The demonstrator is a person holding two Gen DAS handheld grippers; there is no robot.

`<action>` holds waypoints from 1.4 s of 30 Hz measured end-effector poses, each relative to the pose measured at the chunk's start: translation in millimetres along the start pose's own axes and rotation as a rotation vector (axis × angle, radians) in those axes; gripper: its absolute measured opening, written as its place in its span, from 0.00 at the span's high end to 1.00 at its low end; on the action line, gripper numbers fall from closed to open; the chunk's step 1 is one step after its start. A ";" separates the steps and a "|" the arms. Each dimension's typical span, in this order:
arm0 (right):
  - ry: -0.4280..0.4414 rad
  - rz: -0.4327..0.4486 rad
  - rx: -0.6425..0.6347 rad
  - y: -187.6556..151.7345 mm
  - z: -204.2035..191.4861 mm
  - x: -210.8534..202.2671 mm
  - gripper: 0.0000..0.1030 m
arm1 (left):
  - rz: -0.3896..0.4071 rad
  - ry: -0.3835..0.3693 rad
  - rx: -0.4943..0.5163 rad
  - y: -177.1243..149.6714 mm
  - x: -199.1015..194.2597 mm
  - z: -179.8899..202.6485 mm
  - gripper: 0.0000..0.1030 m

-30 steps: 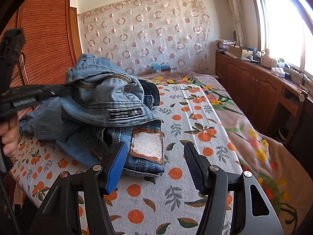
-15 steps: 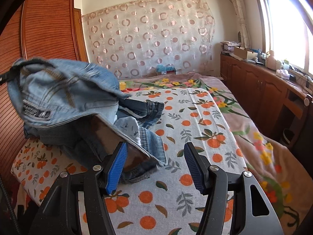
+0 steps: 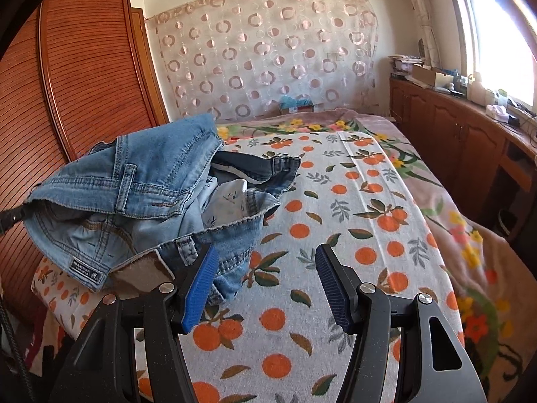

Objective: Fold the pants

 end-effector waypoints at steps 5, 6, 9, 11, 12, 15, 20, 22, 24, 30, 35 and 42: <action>-0.018 -0.006 -0.030 25.8 -0.4 10.8 0.40 | -0.013 0.002 -0.012 -10.4 8.0 -4.2 0.92; -0.027 -0.006 -0.043 30.3 -1.2 13.6 0.40 | -0.015 0.001 -0.016 -11.8 9.6 -4.3 0.92; -0.031 -0.028 -0.058 42.3 -2.0 28.8 0.40 | -0.016 -0.002 -0.022 -15.1 11.3 -7.3 0.92; -0.017 -0.060 -0.054 44.3 -3.4 42.1 0.40 | -0.018 -0.005 -0.024 -17.5 12.2 -8.4 0.92; -0.002 -0.085 -0.050 43.5 -4.7 49.9 0.41 | -0.018 -0.005 -0.025 -18.9 12.9 -8.4 0.92; 0.015 -0.147 -0.030 39.7 -4.9 67.3 0.47 | -0.018 -0.008 -0.028 -22.4 13.1 -9.5 0.92; 0.060 -0.219 0.034 29.9 0.8 77.5 0.60 | -0.015 -0.023 -0.039 -23.7 7.9 -12.1 0.92; 0.078 -0.230 0.019 35.7 -4.3 78.5 0.88 | 0.001 -0.034 -0.047 -21.5 2.8 -12.7 0.92; 0.065 -0.195 -0.021 39.6 -7.5 65.2 0.95 | 0.016 -0.043 -0.048 -19.7 -3.7 -11.8 0.92; 0.111 -0.056 -0.057 43.5 -22.2 -1.4 0.98 | 0.078 -0.046 -0.053 -11.9 -31.6 -13.0 0.92; 0.171 -0.052 -0.062 16.4 -33.1 -29.7 0.98 | 0.149 -0.037 -0.091 -4.7 -58.5 -28.9 0.94; 0.129 -0.128 -0.059 -23.7 -21.4 -6.9 0.98 | 0.098 -0.026 -0.071 -10.6 -45.4 -34.3 0.94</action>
Point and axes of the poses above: each gripper's, at about its wrist camera, not at the fingertips, and x roughly the way its jaws point, z to its right, y to its top, the point moved 8 cm from there along x, roughly the way its jaws point, and after that the axes turned 10 degrees about -z, right-handed, at the moved point
